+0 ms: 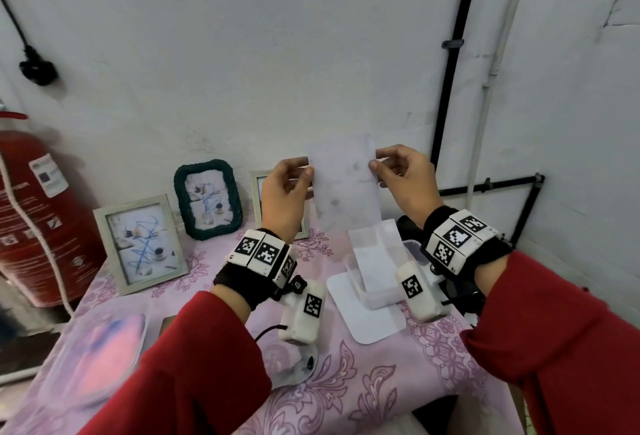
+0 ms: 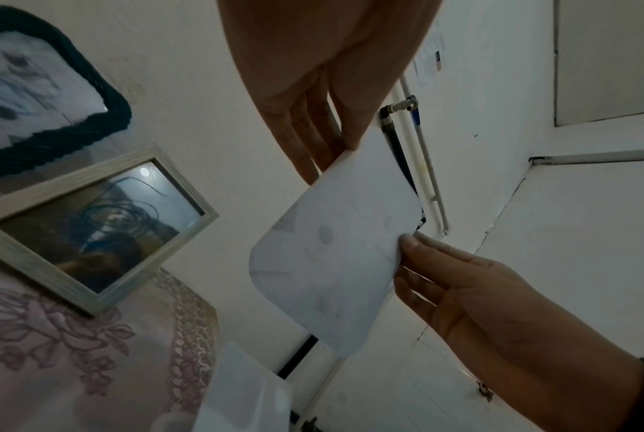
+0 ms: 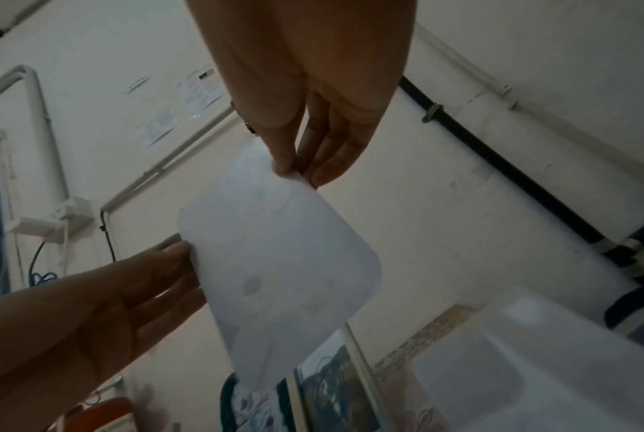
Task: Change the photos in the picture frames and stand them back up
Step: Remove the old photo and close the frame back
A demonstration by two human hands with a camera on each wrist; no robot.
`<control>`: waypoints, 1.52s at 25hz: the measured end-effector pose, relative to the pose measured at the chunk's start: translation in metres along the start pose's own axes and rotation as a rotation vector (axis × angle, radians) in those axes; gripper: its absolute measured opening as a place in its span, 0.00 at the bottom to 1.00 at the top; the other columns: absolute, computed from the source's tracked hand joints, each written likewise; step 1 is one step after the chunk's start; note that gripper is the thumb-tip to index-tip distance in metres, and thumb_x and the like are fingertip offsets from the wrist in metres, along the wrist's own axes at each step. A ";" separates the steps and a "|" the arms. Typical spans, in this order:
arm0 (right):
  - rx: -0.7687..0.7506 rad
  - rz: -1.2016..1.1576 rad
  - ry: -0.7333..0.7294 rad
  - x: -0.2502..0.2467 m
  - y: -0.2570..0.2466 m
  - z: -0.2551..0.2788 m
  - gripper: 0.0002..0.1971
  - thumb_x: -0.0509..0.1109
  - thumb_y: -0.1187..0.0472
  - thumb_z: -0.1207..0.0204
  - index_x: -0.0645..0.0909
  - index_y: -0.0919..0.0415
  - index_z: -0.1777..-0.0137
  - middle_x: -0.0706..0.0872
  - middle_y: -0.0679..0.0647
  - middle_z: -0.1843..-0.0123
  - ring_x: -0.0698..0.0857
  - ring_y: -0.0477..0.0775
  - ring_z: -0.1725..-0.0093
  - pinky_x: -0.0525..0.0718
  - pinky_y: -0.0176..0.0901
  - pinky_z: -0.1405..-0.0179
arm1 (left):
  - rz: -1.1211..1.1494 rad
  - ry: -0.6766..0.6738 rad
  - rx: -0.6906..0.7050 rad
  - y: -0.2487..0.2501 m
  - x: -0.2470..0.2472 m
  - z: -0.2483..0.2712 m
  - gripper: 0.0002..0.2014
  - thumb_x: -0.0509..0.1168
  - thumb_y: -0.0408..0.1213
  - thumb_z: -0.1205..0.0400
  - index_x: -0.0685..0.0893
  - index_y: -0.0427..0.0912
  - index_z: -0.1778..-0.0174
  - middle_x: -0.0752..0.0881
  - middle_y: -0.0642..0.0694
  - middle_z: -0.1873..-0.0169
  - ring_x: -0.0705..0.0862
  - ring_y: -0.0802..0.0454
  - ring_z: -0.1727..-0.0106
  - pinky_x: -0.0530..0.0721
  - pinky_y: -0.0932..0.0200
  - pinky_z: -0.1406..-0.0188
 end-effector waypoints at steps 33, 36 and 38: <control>0.285 0.230 -0.666 0.151 0.092 0.161 0.24 0.72 0.72 0.29 0.74 0.65 0.33 0.79 0.52 0.53 0.76 0.43 0.69 0.78 0.21 0.66 | -0.524 -0.166 -0.488 -0.127 -0.171 0.104 0.26 0.73 0.26 0.27 0.77 0.37 0.33 0.77 0.49 0.69 0.78 0.55 0.67 0.80 0.66 0.58; 0.295 0.225 -0.694 0.153 0.097 0.168 0.24 0.73 0.72 0.30 0.74 0.65 0.33 0.79 0.56 0.45 0.78 0.45 0.67 0.80 0.30 0.60 | -0.566 -0.183 -0.489 -0.133 -0.175 0.109 0.25 0.75 0.28 0.29 0.80 0.37 0.35 0.79 0.49 0.67 0.79 0.51 0.62 0.81 0.58 0.50; 0.296 0.225 -0.708 0.152 0.099 0.170 0.24 0.73 0.72 0.30 0.75 0.65 0.33 0.79 0.56 0.44 0.79 0.45 0.67 0.79 0.33 0.58 | -0.583 -0.196 -0.486 -0.136 -0.177 0.111 0.24 0.76 0.28 0.29 0.81 0.37 0.36 0.79 0.50 0.67 0.78 0.52 0.62 0.80 0.63 0.52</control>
Point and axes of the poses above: each hand's wrist, its own z-axis away from the middle knuckle, its own x-axis out of the palm, y = z × x, the point moved 8 cm from there along -z, towards the middle knuckle
